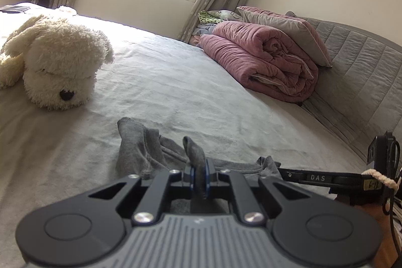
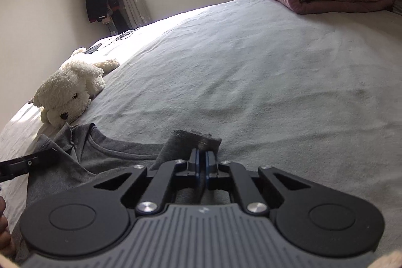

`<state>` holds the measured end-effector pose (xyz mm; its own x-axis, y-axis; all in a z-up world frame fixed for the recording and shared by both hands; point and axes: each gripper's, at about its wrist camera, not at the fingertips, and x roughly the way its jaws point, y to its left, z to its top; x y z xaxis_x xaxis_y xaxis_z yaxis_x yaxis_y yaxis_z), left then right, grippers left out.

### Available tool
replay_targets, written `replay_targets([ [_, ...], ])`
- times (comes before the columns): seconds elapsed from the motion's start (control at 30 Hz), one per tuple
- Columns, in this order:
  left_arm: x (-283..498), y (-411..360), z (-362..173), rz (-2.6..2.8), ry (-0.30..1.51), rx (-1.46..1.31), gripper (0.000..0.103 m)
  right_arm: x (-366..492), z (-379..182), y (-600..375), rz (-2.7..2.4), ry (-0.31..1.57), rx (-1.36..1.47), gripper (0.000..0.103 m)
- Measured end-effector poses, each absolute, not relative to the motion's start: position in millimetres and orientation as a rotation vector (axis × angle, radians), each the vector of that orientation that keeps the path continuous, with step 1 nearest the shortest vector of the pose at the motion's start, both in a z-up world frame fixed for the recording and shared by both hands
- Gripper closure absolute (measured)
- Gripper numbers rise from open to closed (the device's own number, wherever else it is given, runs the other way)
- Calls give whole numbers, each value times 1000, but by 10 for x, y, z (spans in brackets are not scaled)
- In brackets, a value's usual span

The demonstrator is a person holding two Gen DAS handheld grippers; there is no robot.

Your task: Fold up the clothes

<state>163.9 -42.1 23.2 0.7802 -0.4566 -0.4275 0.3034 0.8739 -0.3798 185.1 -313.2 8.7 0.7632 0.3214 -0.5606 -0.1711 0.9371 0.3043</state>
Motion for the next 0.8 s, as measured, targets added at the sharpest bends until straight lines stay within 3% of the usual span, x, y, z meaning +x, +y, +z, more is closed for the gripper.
replay_targets([
  [0.3,1598,-419,243,-381,508,-284,95,1906,61,-3416,264,680,258,103],
  [0.43,1604,-447,215,-373,515,-255,95,1903,53,-3450,263,661,268,100],
  [0.53,1595,-434,232,-380,505,-264,95,1894,99,-3494,311,638,339,84],
  [0.6,1597,-425,236,-382,506,-273,95,1883,127,-3513,331,621,396,48],
  [0.73,1591,-431,238,-382,508,-273,95,1853,170,-3466,358,584,435,50],
  [0.77,1588,-434,240,-382,507,-272,95,1868,153,-3402,341,602,399,56],
  [0.8,1585,-436,242,-381,506,-271,95,1907,99,-3343,309,634,366,77],
])
